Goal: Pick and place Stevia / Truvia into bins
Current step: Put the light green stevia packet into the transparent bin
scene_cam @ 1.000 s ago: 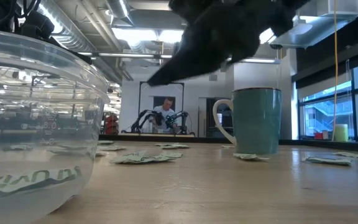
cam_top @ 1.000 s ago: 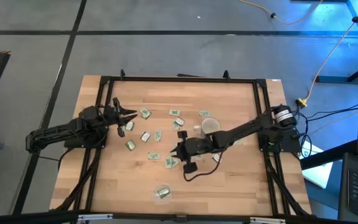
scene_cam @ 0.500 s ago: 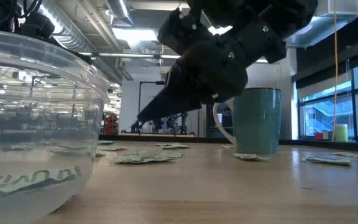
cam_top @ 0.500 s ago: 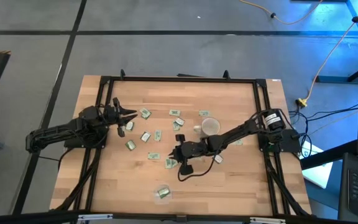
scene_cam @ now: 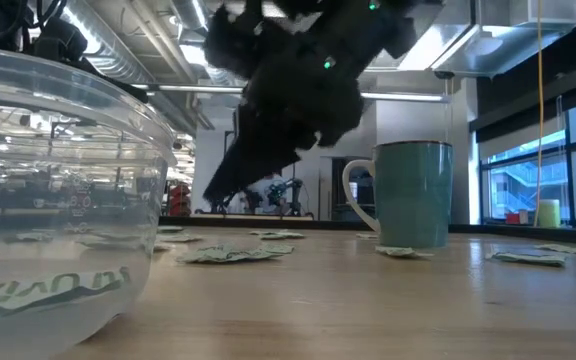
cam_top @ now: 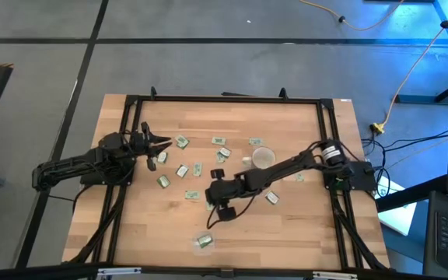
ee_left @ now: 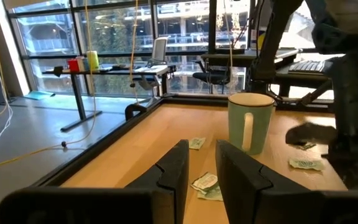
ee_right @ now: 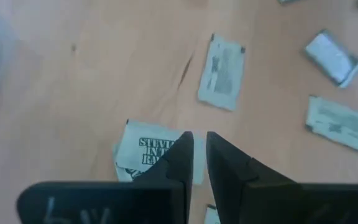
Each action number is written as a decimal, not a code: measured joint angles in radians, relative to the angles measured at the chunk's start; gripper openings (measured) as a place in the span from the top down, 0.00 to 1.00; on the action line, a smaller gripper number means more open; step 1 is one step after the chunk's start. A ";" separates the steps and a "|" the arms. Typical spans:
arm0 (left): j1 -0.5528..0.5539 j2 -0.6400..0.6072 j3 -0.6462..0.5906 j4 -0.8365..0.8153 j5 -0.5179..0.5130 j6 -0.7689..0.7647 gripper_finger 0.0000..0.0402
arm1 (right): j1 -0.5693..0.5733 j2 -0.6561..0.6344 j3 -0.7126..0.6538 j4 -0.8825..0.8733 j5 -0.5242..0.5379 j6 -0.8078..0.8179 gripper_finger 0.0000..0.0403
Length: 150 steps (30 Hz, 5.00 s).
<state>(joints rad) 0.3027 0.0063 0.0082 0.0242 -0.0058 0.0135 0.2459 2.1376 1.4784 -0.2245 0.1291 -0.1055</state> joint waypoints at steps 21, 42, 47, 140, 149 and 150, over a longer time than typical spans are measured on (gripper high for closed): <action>0.000 0.001 0.000 -0.002 -0.001 0.000 0.81 | 0.000 0.044 0.037 -0.041 0.001 0.071 0.68; 0.000 0.001 0.000 -0.005 -0.002 0.000 0.81 | -0.001 0.092 0.039 -0.018 0.000 0.098 0.81; 0.000 0.004 0.000 -0.005 -0.002 0.000 0.81 | -0.002 0.113 0.043 -0.023 -0.014 0.102 0.84; 0.000 0.006 0.000 -0.013 -0.002 0.026 0.81 | 0.181 0.009 0.036 0.247 -0.107 0.128 0.87; 0.000 0.006 0.000 -0.013 -0.002 0.026 0.81 | 0.082 -0.051 0.037 -0.054 -0.097 0.116 0.87; 0.000 0.006 0.000 -0.013 -0.002 0.026 0.81 | 0.074 -0.042 0.037 -0.059 -0.097 0.101 0.87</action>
<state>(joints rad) 0.3029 0.0128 0.0082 0.0113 -0.0078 0.0395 0.3195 2.0960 1.5150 -0.2838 0.0322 -0.0043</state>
